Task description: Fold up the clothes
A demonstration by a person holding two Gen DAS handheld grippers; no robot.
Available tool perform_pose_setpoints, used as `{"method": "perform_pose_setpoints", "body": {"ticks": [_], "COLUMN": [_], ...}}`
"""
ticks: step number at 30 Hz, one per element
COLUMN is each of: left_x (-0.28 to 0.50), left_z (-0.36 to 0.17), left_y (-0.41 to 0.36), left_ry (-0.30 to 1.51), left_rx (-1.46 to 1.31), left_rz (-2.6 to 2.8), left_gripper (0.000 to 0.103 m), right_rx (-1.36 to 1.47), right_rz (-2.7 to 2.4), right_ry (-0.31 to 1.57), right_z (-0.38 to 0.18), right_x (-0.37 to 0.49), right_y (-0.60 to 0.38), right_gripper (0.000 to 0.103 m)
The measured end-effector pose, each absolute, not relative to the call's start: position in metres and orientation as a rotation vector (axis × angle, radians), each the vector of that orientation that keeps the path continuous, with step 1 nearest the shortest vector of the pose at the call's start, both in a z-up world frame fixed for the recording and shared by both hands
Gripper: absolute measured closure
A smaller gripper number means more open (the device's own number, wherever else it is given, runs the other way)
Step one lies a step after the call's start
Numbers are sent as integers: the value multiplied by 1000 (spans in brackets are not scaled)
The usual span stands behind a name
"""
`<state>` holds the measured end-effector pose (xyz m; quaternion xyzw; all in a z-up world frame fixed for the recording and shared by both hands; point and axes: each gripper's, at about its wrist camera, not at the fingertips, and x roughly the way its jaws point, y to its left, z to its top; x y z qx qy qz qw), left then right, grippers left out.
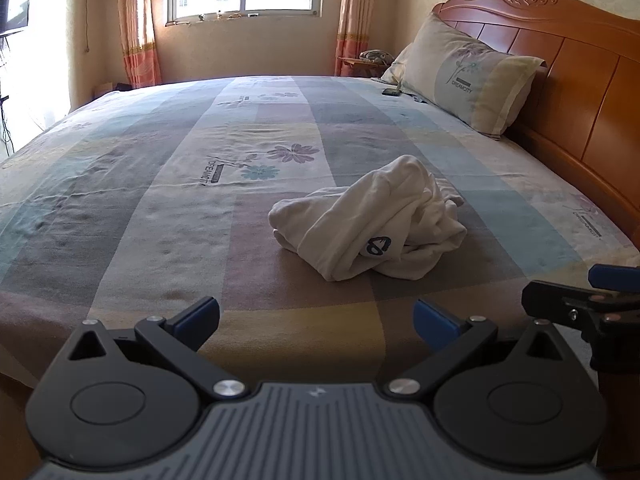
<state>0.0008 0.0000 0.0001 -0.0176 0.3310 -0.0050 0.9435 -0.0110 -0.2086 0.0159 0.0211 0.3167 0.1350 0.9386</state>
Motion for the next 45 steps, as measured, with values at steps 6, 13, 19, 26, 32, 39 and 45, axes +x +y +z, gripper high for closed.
{"method": "perform_pose_setpoints", "body": {"ticks": [6,13,19,26,32,39,45], "left_x": [0,0,1,3,4,5,7], "left_z": [0,-5,-4,-5,-6,-8,-9], "left_y": [5,0,0,1,2,3,4], "left_ry": [671,676,679,684,685,689,693], "left_rx": [-68,-48,-47,-49,-55,-59,-60], "left_rz": [-21,-18,-21,-20,-17,-13,-11], "left_gripper": [0,0,0,0,0,0,0], "right_rx": [40,39,40,41,41,40,38], "right_rz": [280,282,282,284,283,282,282], "right_ry": [644,643,643,644,646,648,647], "right_z": [16,18,18,18,18,17,17], "right_x": [-11,-11,-10,-9,-9,-8,-7], "right_y": [-210,-211,-211,-211,-210,-209,-208], "right_gripper": [0,0,0,0,0,0,0]}}
